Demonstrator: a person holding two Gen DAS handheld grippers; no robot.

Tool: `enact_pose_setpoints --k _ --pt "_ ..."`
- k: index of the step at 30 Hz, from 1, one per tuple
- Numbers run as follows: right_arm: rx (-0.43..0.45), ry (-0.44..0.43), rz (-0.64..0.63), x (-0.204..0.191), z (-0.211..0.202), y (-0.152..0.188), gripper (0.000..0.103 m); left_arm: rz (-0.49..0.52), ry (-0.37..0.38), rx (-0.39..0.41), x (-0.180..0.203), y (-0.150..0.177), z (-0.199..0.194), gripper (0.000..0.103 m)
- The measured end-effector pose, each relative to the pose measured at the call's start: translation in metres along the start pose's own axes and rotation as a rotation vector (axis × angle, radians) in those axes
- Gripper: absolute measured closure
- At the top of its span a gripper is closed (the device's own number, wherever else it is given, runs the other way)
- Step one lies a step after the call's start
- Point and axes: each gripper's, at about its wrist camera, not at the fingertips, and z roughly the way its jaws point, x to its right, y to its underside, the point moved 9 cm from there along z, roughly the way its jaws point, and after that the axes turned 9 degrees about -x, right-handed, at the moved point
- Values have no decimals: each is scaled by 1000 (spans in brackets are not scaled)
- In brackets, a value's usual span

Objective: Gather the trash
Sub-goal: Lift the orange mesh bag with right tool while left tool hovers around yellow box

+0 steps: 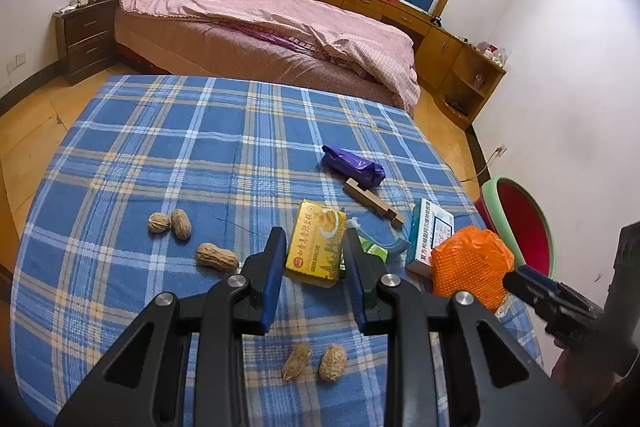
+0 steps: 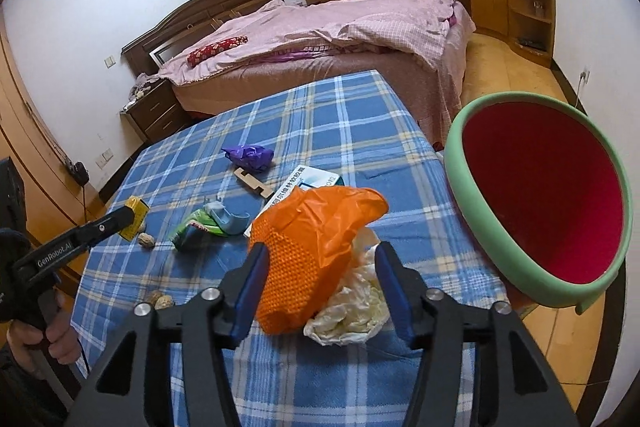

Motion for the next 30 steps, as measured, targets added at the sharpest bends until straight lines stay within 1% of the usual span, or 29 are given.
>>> enact_pose_setpoints --k 3,9,11,13,14,15,19,25,28,30 --pt "-5 1 -30 -2 -2 9 36 3 0 4 1 0 -2 74" --pt "-29 80 -61 13 3 26 36 2 0 -3 1 2 -1 74" --pt "-36 80 -51 18 7 27 36 0 -2 -3 1 3 -1 74" --pt "-44 77 -44 22 13 26 40 -1 -5 -4 1 3 0 74" --pt "-51 73 -42 23 17 26 46 -2 -10 -7 1 4 0 74" --pt "-59 67 -44 24 20 27 48 -2 -15 -11 1 4 1 74" --pt "-80 15 -45 23 24 32 50 -10 -25 -16 1 6 2 74" --pt "-91 46 -67 31 22 37 52 -6 -16 -8 4 8 -1 74" --pt "-97 54 -56 34 31 35 60 -2 -14 -16 7 11 1 74" --pt "-86 71 -62 33 33 31 71 2 -14 -18 8 12 1 74"
